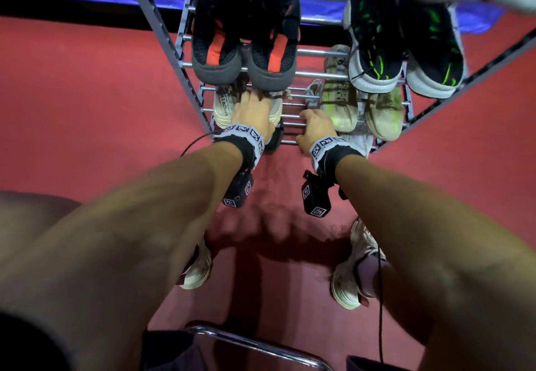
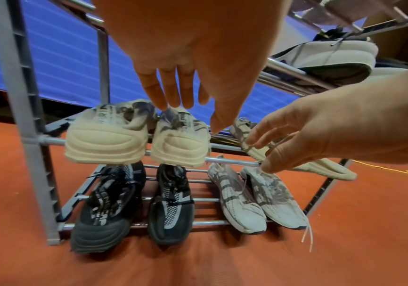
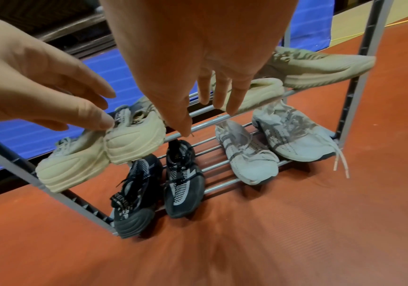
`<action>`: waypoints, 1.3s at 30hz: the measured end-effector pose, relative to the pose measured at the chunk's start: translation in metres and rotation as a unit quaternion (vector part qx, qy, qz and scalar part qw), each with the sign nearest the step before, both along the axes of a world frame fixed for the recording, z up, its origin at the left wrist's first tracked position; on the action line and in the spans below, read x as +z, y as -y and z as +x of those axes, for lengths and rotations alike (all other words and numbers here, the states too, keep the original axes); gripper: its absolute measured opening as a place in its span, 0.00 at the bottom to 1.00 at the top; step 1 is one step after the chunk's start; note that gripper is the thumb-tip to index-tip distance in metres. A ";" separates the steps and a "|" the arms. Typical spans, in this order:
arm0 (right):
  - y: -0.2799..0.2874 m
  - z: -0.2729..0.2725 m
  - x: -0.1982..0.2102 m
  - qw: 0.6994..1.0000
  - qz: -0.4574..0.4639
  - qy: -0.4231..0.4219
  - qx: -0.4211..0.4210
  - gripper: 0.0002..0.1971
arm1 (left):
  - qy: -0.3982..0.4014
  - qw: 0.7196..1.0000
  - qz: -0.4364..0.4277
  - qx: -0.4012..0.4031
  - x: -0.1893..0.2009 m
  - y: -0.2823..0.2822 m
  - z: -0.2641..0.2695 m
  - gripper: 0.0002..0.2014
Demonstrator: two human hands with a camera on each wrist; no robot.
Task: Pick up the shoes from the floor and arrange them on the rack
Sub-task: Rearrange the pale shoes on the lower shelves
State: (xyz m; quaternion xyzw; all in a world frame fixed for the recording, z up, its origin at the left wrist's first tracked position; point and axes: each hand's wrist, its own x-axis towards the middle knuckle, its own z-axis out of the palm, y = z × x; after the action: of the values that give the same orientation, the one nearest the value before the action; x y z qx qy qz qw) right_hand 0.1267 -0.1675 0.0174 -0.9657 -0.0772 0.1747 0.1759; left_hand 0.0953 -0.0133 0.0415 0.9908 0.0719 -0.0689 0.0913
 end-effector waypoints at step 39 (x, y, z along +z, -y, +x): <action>0.097 0.058 -0.017 0.844 0.331 -0.196 -0.375 0.26 | 0.038 0.970 -0.151 -0.186 -0.044 0.097 0.059 0.11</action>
State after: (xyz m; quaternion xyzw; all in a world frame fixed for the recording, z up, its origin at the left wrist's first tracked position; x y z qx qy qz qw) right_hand 0.1844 -0.2642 0.0002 -0.7513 0.2733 0.2449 0.5485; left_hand 0.1544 -0.1102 -0.0020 0.9635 -0.1287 -0.0569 0.2278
